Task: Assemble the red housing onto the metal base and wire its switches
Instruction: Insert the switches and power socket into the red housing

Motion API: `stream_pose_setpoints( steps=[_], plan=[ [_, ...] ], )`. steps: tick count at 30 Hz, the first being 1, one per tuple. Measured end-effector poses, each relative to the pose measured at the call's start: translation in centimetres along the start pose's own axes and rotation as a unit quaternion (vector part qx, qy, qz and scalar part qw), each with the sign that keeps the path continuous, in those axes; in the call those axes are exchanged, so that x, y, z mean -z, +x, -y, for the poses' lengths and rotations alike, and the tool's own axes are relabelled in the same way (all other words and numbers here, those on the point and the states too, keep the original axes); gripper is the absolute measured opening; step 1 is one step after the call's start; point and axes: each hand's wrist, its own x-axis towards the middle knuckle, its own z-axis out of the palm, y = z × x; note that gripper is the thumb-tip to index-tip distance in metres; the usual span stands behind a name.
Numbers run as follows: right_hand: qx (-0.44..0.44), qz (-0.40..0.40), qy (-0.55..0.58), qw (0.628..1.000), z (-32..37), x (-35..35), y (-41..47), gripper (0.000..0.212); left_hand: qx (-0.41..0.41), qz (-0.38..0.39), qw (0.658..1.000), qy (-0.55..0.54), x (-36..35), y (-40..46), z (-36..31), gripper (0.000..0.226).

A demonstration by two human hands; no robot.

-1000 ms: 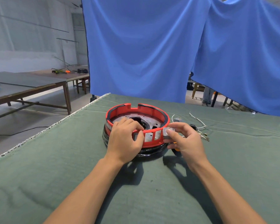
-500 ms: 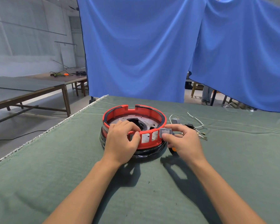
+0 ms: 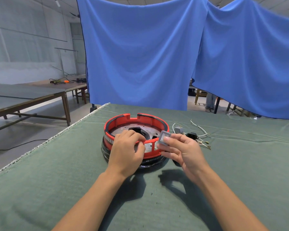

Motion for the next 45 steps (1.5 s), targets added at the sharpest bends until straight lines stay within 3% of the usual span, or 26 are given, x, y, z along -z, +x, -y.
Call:
stream_pose_setpoints(
  steps=[7, 14, 24, 33, 40, 45],
  plan=[
    [0.002, 0.065, -0.091, 0.994, -0.6, -0.5, -0.4, 0.019, 0.071, -0.033, 0.992, -0.098, 0.4, 0.1, -0.2, 0.025],
    [0.012, 0.077, -0.222, 0.972, -1.6, -0.6, -0.4, 0.027, 0.056, -0.032, 0.994, -0.091, 0.4, 0.3, -0.2, 0.024],
    [0.096, 0.004, -0.269, 0.958, -3.6, -1.7, -0.5, 0.024, -0.010, 0.104, 0.992, -0.072, 1.5, 0.4, 0.3, 0.040],
    [0.121, -0.023, -0.266, 0.956, -3.3, -1.5, -0.4, 0.023, -0.014, 0.103, 0.993, -0.054, 1.4, 0.4, 0.3, 0.037],
    [0.097, -0.024, -0.212, 0.972, -3.0, -1.1, -0.2, 0.021, -0.018, 0.094, 0.995, -0.038, 1.1, 0.4, 0.4, 0.036],
    [0.079, -0.026, -0.249, 0.965, -3.5, -0.9, -0.1, 0.017, -0.021, 0.071, 0.997, -0.034, 0.8, 0.4, 0.6, 0.031]
  ],
)
